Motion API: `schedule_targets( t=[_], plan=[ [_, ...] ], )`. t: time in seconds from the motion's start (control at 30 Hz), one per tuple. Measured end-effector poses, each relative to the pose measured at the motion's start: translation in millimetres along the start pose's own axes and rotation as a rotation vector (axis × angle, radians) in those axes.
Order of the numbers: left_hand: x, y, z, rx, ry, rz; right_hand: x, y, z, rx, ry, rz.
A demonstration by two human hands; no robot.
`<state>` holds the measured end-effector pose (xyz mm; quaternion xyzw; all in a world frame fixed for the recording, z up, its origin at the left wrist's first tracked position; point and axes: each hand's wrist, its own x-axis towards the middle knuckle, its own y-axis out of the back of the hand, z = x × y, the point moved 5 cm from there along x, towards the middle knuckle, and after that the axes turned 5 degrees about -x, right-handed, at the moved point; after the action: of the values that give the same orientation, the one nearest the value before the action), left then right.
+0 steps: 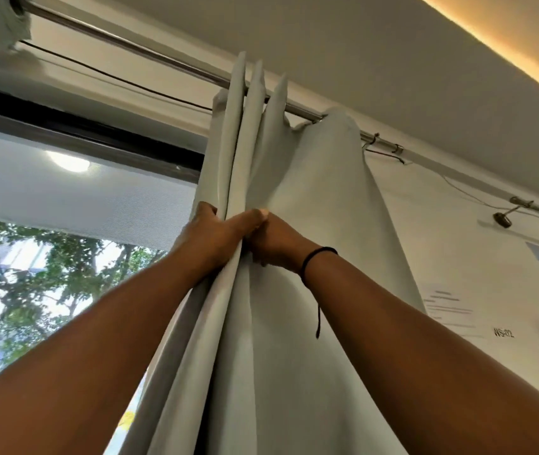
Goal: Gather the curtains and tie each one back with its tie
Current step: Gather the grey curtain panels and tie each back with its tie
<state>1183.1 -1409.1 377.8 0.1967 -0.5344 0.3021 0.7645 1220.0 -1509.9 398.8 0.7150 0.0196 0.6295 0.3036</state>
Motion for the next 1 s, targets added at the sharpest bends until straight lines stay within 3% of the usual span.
schedule_targets(
  t=[0.07,0.13,0.2,0.27,0.37,0.5,0.6,0.73,1.0],
  plan=[
    [3.6,-11.1,7.8,0.051,0.014,0.005,-8.6,9.4,23.7,0.183,-0.036,-0.039],
    [10.1,-19.1,14.2,0.112,0.019,0.046,-11.5,29.4,51.9,0.231,-0.041,0.088],
    [12.7,-35.7,19.6,0.191,0.02,0.068,-15.4,62.9,89.0,0.066,-0.079,0.4],
    [10.6,-61.0,22.2,0.288,0.027,0.077,-26.6,94.9,126.1,-0.306,-0.243,0.627],
    [3.3,-105.4,23.6,0.401,0.043,0.063,-41.3,121.4,180.1,-0.505,-0.489,0.585],
    [-1.4,-164.4,28.9,0.427,0.078,0.065,-53.0,130.3,246.3,-0.391,-0.609,0.47],
    [2.5,-198.7,32.6,0.559,-0.005,0.149,-55.3,123.4,280.9,-0.166,-0.515,0.377],
    [6.7,-237.6,38.2,0.576,-0.137,0.196,-54.1,120.9,298.2,-0.235,-0.314,0.429],
    [11.1,-325.2,67.6,0.402,-0.261,0.127,-60.1,146.4,329.4,-0.304,-0.171,0.455]
  ],
)
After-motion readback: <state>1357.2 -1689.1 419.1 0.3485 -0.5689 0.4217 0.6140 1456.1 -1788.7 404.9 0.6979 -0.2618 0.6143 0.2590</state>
